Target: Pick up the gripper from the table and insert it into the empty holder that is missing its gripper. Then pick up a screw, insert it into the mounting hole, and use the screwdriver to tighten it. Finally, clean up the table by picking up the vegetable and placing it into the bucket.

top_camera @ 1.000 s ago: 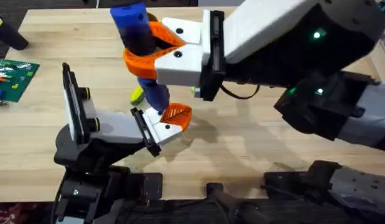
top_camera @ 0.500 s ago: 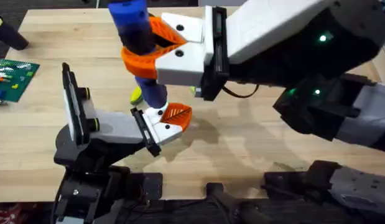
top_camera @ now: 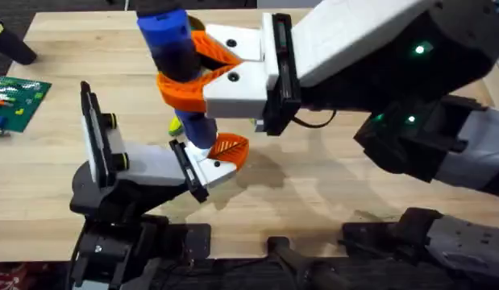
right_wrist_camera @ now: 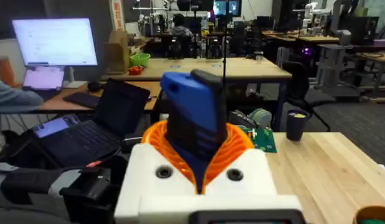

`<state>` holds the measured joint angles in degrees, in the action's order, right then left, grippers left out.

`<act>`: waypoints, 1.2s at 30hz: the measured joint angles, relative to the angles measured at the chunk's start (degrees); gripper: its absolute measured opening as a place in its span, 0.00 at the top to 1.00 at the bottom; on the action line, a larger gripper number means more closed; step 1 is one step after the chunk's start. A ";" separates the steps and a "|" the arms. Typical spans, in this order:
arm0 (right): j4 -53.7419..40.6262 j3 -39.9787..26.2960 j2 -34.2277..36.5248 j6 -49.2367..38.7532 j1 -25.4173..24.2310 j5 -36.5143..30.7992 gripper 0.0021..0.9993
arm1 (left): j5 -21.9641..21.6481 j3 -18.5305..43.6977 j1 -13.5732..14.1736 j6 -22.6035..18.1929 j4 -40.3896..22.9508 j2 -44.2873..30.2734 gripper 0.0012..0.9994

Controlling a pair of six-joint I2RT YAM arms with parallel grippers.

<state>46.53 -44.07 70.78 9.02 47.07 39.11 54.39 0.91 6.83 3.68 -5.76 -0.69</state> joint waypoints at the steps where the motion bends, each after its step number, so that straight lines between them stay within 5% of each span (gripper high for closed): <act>1: -0.10 0.00 0.00 0.00 0.00 0.00 0.96 | 0.00 0.00 0.00 0.00 0.00 0.00 0.99; 36: -0.67 0.02 0.00 -1.36 0.00 -0.04 0.96 | 0.00 0.00 0.00 -0.02 0.00 0.00 0.99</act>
<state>45.86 -44.05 70.78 7.66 47.07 39.07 54.39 0.91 6.83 3.66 -5.76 -0.69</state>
